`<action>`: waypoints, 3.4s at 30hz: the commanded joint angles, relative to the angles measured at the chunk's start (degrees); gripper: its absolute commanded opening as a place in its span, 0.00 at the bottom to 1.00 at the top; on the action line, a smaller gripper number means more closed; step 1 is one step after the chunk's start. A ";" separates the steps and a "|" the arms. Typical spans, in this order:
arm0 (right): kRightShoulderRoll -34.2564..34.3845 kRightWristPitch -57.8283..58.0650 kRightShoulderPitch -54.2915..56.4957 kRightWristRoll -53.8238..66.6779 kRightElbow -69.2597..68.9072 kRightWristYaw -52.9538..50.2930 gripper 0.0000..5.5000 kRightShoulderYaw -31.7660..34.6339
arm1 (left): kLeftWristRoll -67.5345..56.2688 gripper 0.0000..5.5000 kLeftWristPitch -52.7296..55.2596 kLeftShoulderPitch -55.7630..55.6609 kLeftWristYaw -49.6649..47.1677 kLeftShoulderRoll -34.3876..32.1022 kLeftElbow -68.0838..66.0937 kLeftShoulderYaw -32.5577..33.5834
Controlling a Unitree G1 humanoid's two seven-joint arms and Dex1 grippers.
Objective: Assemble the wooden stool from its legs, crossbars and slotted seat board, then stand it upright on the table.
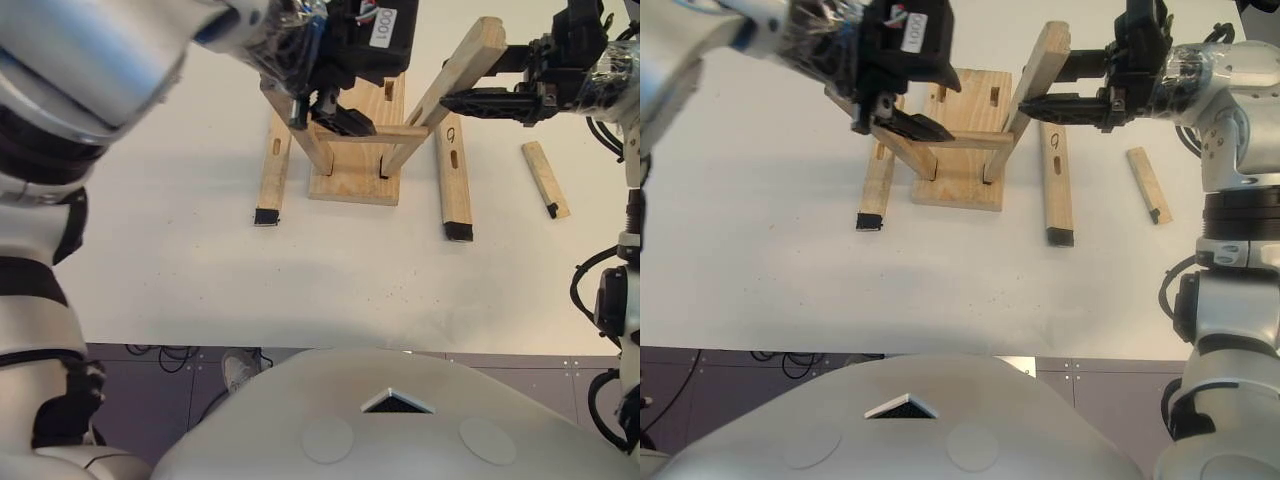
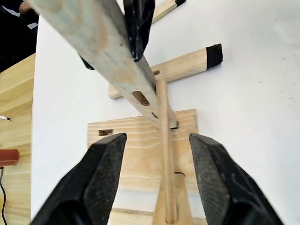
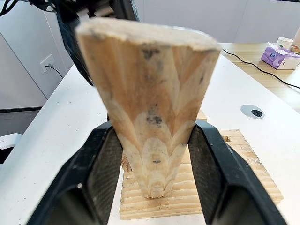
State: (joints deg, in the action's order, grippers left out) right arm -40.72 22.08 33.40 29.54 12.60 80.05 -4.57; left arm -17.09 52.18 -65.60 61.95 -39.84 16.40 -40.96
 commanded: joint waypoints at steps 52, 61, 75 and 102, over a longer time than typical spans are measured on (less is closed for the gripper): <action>-6.73 -7.00 -9.66 -9.65 0.58 2.97 0.37 -10.94 | 10.86 0.07 0.72 17.51 -1.92 0.38 -4.84 9.05; -7.21 -7.31 -9.89 -8.48 -2.11 1.60 0.37 -12.31 | 11.63 0.07 0.42 18.04 -2.88 1.14 -6.83 8.60; -4.85 -4.61 -10.67 -6.15 -8.12 -2.22 0.37 -14.43 | 13.13 0.07 -1.07 21.71 -3.53 6.01 -10.56 0.54; 3.16 -0.11 -6.39 -3.83 -11.87 -7.72 0.37 -16.59 | 20.13 0.07 -5.32 24.27 0.60 11.02 -19.79 -10.46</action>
State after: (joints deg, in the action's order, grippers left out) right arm -44.32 17.09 29.70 29.52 2.26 72.84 -12.05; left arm -2.18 43.12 -52.23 64.58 -30.46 6.89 -39.67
